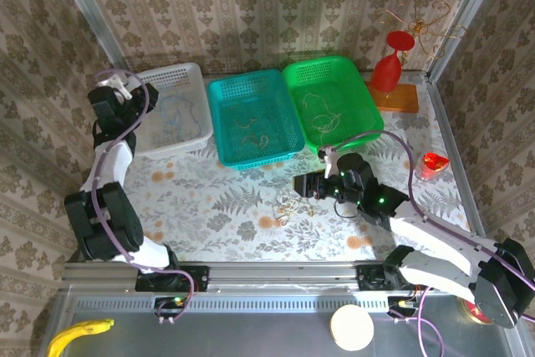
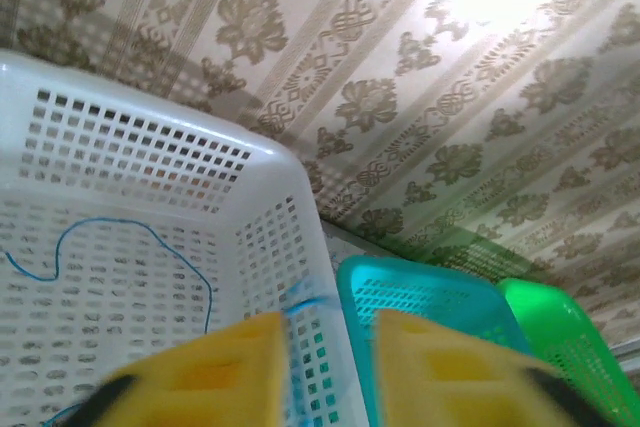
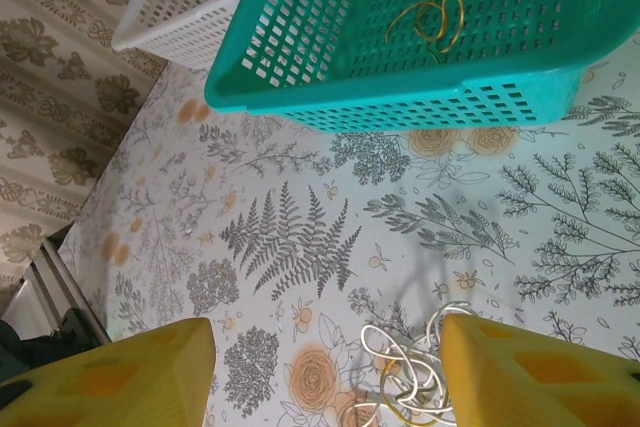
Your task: Untangle the cables
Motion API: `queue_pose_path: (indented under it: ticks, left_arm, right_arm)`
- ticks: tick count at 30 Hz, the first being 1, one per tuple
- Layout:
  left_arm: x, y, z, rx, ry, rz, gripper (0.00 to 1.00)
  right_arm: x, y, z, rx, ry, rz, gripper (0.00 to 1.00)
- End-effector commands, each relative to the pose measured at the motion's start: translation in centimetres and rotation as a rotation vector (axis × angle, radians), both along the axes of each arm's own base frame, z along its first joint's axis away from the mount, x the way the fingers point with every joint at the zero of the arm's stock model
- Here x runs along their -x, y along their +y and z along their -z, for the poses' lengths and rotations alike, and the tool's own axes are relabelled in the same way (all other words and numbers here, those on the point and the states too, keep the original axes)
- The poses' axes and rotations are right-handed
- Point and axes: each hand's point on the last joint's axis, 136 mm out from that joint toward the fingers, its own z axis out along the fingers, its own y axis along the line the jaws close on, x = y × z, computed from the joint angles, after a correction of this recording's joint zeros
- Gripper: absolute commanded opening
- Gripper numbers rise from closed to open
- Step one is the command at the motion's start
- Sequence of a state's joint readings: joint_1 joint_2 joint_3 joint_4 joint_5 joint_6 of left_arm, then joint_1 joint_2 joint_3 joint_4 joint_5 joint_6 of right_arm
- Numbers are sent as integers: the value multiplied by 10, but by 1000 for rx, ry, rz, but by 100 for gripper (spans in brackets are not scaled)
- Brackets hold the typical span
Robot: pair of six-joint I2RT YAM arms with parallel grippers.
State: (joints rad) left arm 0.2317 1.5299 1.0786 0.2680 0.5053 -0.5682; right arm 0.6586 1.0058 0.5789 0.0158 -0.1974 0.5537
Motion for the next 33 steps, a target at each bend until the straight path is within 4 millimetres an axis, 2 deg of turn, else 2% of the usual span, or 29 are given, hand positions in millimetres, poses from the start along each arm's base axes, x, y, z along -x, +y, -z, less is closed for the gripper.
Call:
queue_pose_path:
  ticks: [1,3,4,5,11,15,21,26,33]
  left_arm:
    - [-12,8,-4,-73,-12,8,60]
    - [-14,11,1,-99,15,3,81]
    - [-14,12,1,-110,20,2,98]
    - [-13,13,-1,-119,18,2,100]
    - [2,-1,-21,-144,1,43,100]
    - [18,-26,-33,-178,3,102,100]
    - [54,-81,-40,-209,6,211,100]
    - [93,-128,-33,-223,15,307,100]
    - [150,-186,2,-226,52,427,100]
  right_arm:
    - [1,1,-7,-7,25,-19,63]
    - [1,0,-9,-12,28,-19,63]
    - [1,-1,-10,-13,28,-21,63]
    - [1,-2,-11,-15,28,-20,63]
    - [3,-9,-11,-13,44,-7,63]
    - [5,-14,-12,-9,64,7,63]
    - [10,-22,-13,7,96,30,63]
    - [11,-31,-17,17,116,68,62]
    - [2,-44,-43,-1,105,107,62]
